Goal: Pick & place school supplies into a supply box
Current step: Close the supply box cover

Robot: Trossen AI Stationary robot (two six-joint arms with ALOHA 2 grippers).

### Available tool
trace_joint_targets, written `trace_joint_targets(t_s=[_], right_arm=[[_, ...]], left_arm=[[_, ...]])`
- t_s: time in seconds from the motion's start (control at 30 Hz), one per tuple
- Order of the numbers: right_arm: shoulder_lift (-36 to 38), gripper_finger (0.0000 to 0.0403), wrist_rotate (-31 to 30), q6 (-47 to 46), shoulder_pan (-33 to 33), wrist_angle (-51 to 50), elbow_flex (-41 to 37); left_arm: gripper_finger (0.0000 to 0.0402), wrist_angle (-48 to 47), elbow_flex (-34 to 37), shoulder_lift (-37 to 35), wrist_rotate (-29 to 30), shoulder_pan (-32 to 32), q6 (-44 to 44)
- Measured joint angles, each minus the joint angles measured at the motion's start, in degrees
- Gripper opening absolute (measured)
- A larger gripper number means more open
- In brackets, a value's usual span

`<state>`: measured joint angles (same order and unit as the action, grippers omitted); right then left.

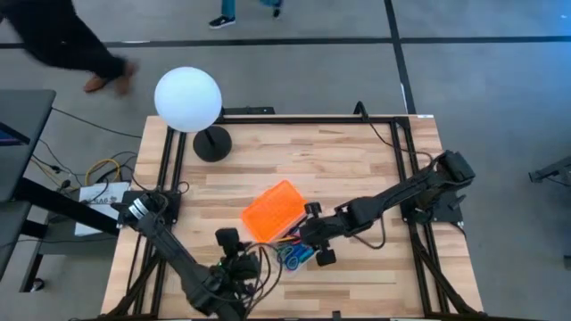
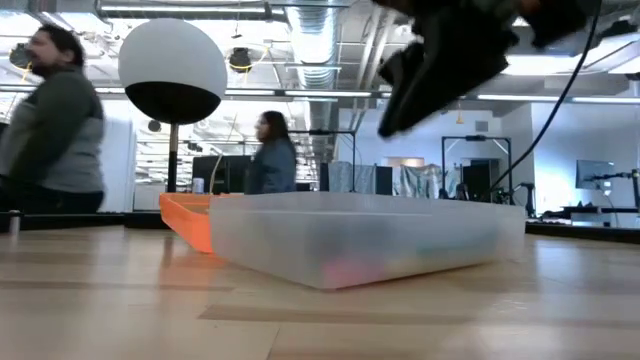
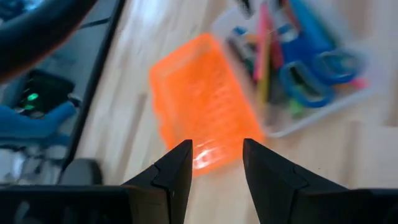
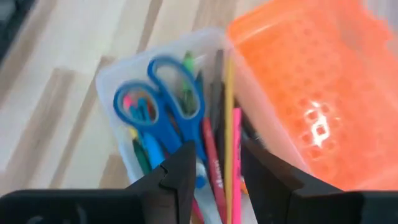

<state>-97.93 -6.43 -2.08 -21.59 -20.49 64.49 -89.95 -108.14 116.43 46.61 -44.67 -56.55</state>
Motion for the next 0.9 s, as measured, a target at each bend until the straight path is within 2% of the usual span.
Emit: trace_joint_targets(t_s=[0.23, 0.33, 0.43, 0.67, 0.8, 0.9], right_arm=[[4.44, 0.0118, -5.47, -8.37, -2.47, -2.03, 0.00], [5.05, 0.0118, -8.90, -13.13, -4.70, -1.93, 0.00], [5.01, 0.0118, -12.74, -18.83, -7.45, -2.02, 0.00], [3.85, 0.0118, -26.04, -34.85, -15.19, -5.99, 0.06], [3.25, 0.0118, -32.02, -46.85, -19.23, -11.00, -0.22], [2.91, 0.0118, -34.32, -55.64, -22.08, -11.27, -2.02]], left_arm=[[0.0137, 1.51, 16.31, -11.21, 3.56, 4.81, -4.05], [0.0137, 7.15, 24.82, -18.58, 4.64, 6.50, -3.75], [0.0137, 16.68, 34.22, -26.97, 4.58, 8.23, -0.79], [0.0137, 43.87, 54.40, -42.12, -4.53, 14.55, 12.36], [0.0137, 51.68, 61.64, -45.43, -7.67, 18.81, 14.49], [0.0137, 55.29, 64.45, -45.80, -9.02, 22.14, 16.24]])
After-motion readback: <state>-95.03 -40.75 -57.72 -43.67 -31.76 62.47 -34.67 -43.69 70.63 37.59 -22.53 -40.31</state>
